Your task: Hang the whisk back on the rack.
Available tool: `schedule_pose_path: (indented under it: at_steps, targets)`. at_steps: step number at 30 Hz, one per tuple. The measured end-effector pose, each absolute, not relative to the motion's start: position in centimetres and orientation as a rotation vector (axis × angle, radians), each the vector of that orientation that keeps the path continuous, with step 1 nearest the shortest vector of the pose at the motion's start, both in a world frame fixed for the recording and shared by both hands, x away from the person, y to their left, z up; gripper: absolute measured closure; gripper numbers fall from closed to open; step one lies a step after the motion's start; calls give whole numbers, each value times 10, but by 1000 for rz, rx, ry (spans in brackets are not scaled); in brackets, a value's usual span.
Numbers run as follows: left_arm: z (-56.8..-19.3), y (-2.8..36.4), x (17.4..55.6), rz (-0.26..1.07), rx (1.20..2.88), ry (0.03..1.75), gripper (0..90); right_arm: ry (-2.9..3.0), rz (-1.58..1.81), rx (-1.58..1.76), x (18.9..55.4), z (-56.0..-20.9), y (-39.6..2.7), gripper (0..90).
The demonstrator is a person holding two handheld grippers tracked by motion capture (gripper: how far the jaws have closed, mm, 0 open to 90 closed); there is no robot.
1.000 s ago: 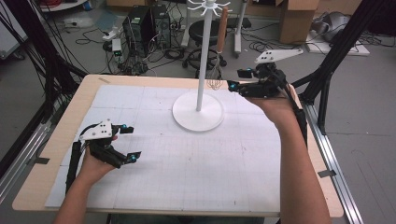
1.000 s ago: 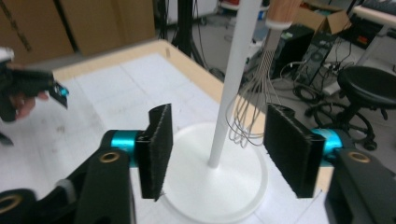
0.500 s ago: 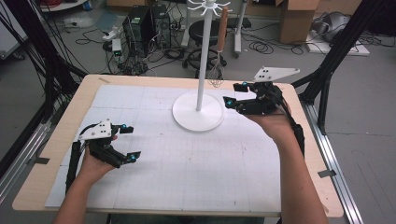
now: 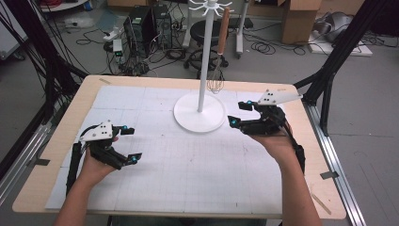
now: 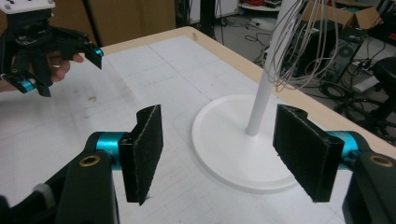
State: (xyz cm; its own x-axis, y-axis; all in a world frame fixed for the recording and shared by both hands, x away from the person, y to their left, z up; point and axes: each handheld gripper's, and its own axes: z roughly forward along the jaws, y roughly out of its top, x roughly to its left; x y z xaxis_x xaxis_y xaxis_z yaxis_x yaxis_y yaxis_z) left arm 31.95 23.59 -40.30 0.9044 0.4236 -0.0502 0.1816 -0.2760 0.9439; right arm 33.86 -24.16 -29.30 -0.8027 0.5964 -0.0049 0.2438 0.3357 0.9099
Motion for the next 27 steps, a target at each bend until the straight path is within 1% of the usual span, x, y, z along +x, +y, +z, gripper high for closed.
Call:
schedule_pose_path:
  at_steps: [6, 23, 27]
  targets:
    - [-403, 236, 319, 248, 1860, 448, 17, 2268, 1471, 755, 334, -304, -246, 324]
    - [-404, 237, 319, 235, 1846, 447, 17, 2218, 1517, 798, 315, -352, -261, 305]
    - [-405, 235, 319, 233, 1860, 440, 17, 2237, 1503, 825, 318, -362, -265, 305]
